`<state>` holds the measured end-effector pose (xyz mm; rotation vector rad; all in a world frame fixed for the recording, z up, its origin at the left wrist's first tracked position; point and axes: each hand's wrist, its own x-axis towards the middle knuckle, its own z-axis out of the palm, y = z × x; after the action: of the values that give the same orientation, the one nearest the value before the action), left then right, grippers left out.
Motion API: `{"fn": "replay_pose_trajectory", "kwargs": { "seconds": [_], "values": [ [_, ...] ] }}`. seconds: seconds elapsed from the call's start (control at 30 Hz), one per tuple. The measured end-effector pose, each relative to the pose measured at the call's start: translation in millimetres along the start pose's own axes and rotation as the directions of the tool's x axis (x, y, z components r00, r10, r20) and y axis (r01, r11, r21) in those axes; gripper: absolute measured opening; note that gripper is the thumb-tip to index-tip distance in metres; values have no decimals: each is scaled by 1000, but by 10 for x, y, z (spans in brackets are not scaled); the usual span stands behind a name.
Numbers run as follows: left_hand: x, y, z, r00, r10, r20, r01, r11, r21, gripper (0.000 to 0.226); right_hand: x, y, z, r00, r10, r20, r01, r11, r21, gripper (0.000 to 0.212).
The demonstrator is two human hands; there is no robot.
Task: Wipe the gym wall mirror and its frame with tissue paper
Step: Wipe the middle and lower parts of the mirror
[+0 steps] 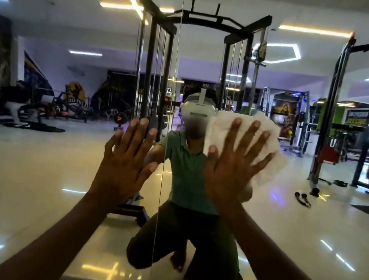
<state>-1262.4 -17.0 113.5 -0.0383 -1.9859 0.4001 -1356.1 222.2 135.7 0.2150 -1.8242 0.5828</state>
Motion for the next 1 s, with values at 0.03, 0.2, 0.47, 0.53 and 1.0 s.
{"fn": "replay_pose_trajectory", "kwargs": {
  "seconds": [0.03,0.2,0.47,0.53,1.0],
  "values": [
    [-3,4,0,1000,1,0,-1,1000,16,79,58,-217,28,995,-96,13,96,995,13,75],
    [-6,32,-49,1000,-6,15,6,1000,0,77,378,-432,41,812,-581,52,580,814,29,70],
    [826,357,-244,992,-96,-80,90,994,-66,85,846,661,-302,965,-259,-26,259,966,-12,73],
    [976,380,-189,989,-135,-62,130,988,-81,87,1012,304,-262,996,-52,-74,52,999,0,73],
    [947,308,-126,989,-117,-95,108,990,-94,87,1739,436,-466,862,-505,-36,501,861,-85,72]
  ]
}}
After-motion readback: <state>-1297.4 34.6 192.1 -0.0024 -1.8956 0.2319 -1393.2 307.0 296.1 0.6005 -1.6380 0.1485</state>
